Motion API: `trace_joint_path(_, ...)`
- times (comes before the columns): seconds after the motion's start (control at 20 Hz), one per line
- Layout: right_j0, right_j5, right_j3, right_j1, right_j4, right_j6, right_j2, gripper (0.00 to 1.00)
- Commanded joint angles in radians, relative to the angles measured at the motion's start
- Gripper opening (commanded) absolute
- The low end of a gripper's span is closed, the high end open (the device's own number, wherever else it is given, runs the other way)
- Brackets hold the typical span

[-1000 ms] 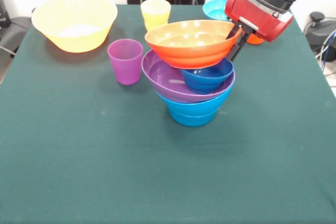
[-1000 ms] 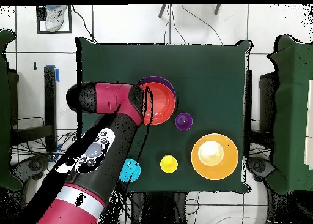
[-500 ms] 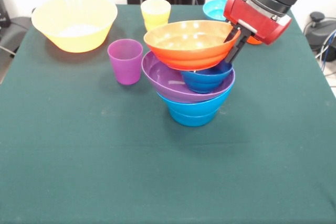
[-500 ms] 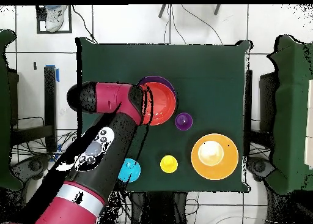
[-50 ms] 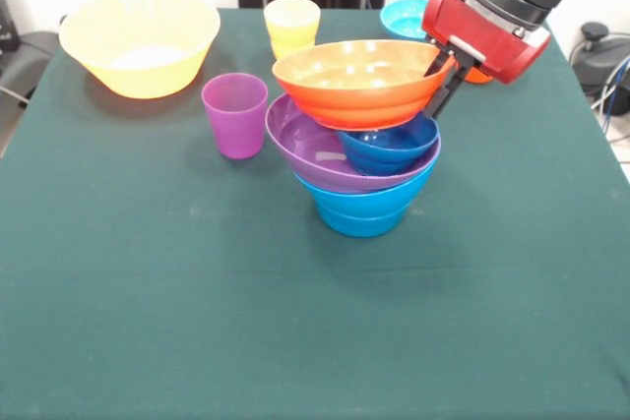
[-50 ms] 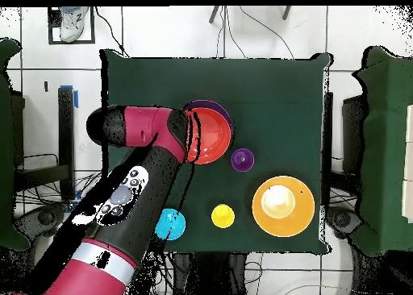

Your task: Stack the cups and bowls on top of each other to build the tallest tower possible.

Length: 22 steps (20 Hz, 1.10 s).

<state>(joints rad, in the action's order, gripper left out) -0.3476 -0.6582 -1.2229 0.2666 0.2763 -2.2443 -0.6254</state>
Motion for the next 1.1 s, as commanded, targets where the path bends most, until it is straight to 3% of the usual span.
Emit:
trace_joint_path(0.05, -0.014, -0.082, 0.063, -0.031, 0.032, -0.206, 0.076, 0.00)
trace_joint_path(1.1, -0.018, -0.060, 0.067, -0.048, 0.039, -0.221, 0.072, 0.00)
